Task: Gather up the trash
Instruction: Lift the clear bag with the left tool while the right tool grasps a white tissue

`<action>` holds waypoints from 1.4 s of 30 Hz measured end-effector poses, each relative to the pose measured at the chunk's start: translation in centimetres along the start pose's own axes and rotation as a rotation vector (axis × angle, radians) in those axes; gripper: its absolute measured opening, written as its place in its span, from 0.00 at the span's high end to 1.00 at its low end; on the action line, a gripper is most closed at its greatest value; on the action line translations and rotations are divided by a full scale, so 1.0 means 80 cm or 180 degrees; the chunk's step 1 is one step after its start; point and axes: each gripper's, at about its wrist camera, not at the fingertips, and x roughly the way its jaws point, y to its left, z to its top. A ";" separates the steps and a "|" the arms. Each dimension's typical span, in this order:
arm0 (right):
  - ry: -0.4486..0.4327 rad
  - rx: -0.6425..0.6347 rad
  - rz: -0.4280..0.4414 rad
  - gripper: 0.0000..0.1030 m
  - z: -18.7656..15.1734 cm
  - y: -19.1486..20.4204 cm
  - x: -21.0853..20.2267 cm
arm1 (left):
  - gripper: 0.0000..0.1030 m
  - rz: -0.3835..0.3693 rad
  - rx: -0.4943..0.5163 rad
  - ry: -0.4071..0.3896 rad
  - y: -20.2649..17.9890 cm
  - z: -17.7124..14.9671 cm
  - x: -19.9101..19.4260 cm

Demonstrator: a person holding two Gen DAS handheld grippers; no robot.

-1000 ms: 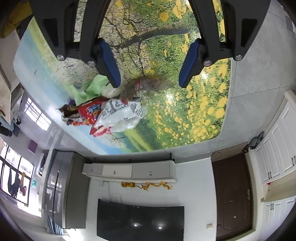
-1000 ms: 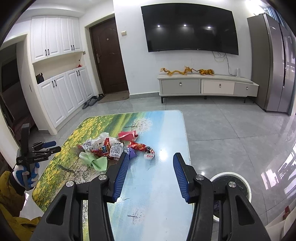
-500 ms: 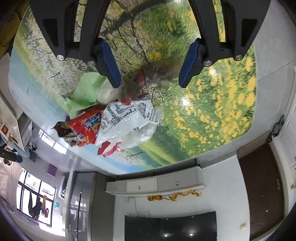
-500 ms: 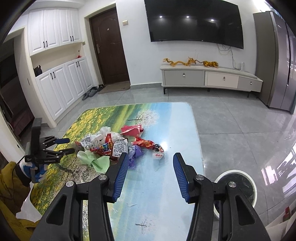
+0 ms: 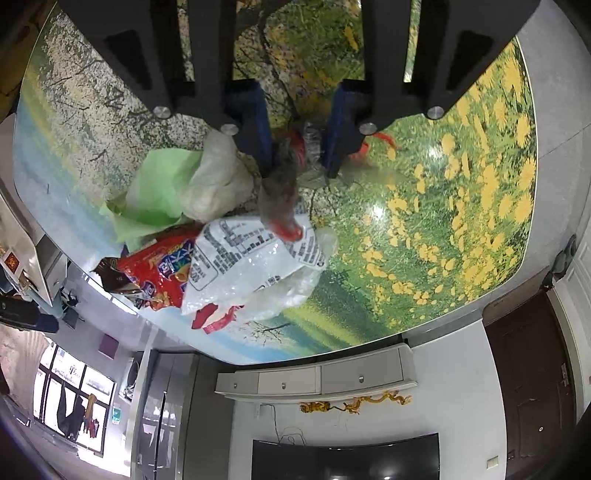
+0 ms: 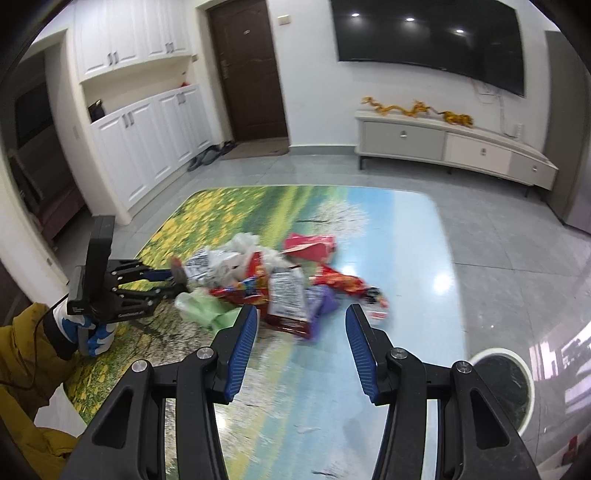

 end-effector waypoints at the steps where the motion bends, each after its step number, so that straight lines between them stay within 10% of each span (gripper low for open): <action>1: 0.0022 -0.0047 0.0038 0.51 0.002 0.006 0.004 | 0.78 0.0016 -0.0022 -0.0022 0.000 -0.003 -0.004; 17: 0.0624 -0.0726 0.1089 0.51 0.025 0.163 0.136 | 0.79 0.0174 -0.1102 -0.0481 0.027 -0.072 -0.090; 36: 0.0950 -0.1107 0.0073 0.52 0.007 0.099 0.138 | 0.79 0.0117 -0.1316 -0.0536 0.039 -0.087 -0.091; 42: 0.0841 -0.0915 0.0234 0.52 0.006 0.093 0.112 | 0.79 0.0124 -0.1310 -0.0522 0.038 -0.087 -0.090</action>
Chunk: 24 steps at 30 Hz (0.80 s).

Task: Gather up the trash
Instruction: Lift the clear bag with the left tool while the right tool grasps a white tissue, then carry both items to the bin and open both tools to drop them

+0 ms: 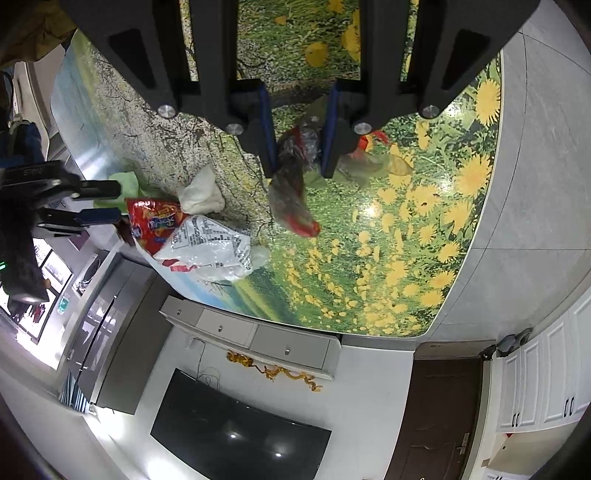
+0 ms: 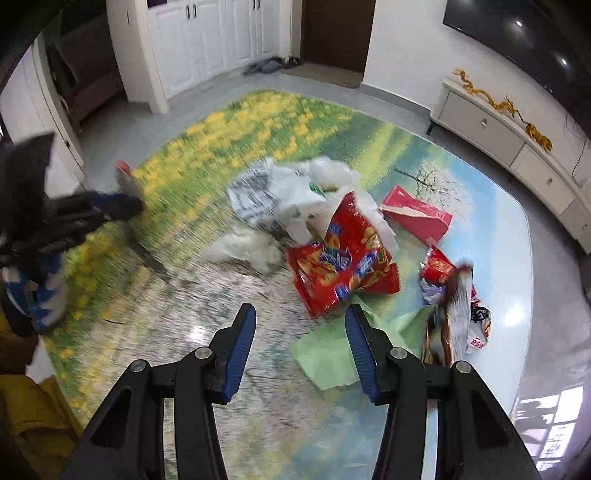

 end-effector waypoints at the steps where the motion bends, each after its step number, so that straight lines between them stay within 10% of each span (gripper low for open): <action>1: -0.0056 -0.0027 0.0073 0.52 0.005 0.007 -0.004 | 0.79 0.0006 0.0000 0.0002 0.000 0.000 0.000; 17: 0.0127 -0.0255 0.0254 0.50 0.051 0.032 0.100 | 0.79 0.0124 0.0016 0.0075 -0.004 0.001 0.006; 21: 0.0125 -0.0308 0.0331 0.82 0.043 0.037 0.101 | 0.79 0.0203 0.0063 0.0105 -0.007 0.000 0.009; 24: 0.0033 -0.0320 0.0464 0.85 0.031 0.041 0.080 | 0.79 0.0283 0.0100 0.0110 -0.012 0.001 0.008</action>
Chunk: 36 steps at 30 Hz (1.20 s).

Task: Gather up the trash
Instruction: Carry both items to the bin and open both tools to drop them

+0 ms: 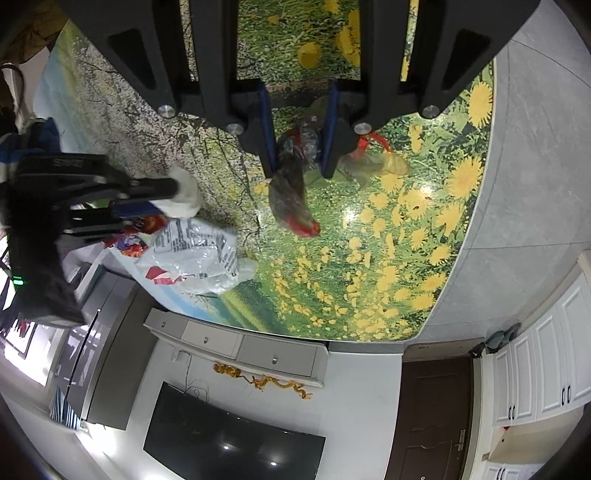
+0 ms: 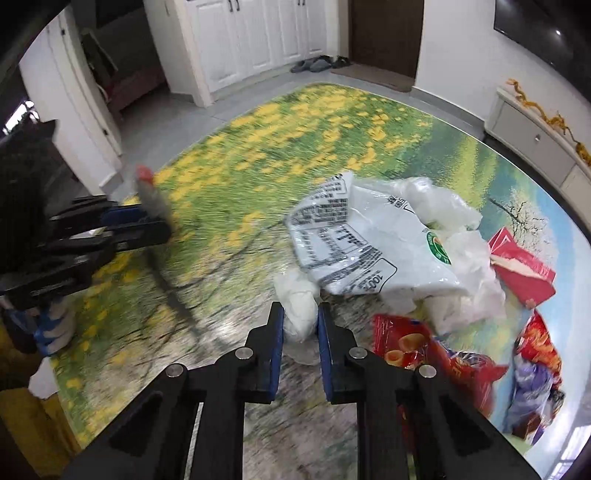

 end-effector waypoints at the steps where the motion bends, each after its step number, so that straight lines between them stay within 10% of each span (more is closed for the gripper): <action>1: -0.0047 -0.0010 0.0026 0.85 -0.005 0.004 -0.010 | 0.79 -0.0015 -0.0033 0.0017 0.000 -0.001 -0.001; 18: -0.1153 0.0759 -0.0186 0.85 -0.159 -0.059 -0.221 | 0.79 -0.0429 0.0442 -0.0002 -0.139 0.022 -0.052; 36: -0.1281 0.2750 -0.1302 0.81 -0.433 -0.303 -0.294 | 0.79 -0.1470 0.1647 0.0691 -0.543 0.090 0.102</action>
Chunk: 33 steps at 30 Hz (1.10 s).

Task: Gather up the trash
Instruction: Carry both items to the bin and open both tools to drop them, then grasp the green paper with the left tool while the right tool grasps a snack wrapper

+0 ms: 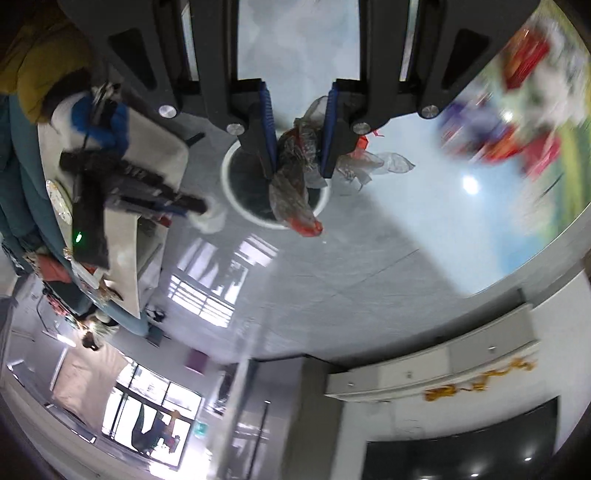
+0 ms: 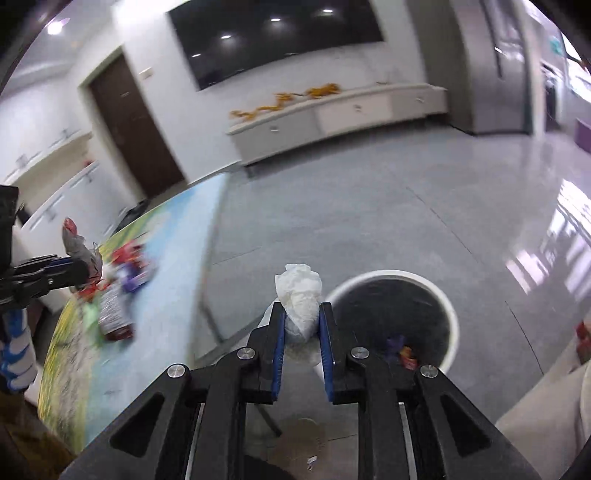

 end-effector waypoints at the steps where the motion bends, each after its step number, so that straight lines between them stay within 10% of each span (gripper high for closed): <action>1: 0.0004 0.0049 -0.0032 0.81 0.004 -0.011 0.007 | 0.79 -0.0048 -0.0001 0.0022 -0.007 0.012 0.014; 5: 0.0046 0.0232 -0.0115 0.80 0.019 -0.049 0.045 | 0.76 -0.0151 -0.0035 0.0071 -0.031 0.059 0.079; 9: 0.0113 0.0347 -0.0245 0.48 0.031 -0.081 0.084 | 0.47 -0.0272 -0.0237 0.0166 -0.029 0.089 0.135; 13: 0.0188 0.0446 -0.0309 0.48 0.027 -0.096 0.100 | 0.47 -0.0264 -0.0340 0.0186 -0.019 0.087 0.147; 33: -0.0154 -0.0207 0.0128 0.50 -0.006 0.070 -0.024 | 0.51 0.0500 -0.0200 -0.0262 0.026 -0.102 -0.076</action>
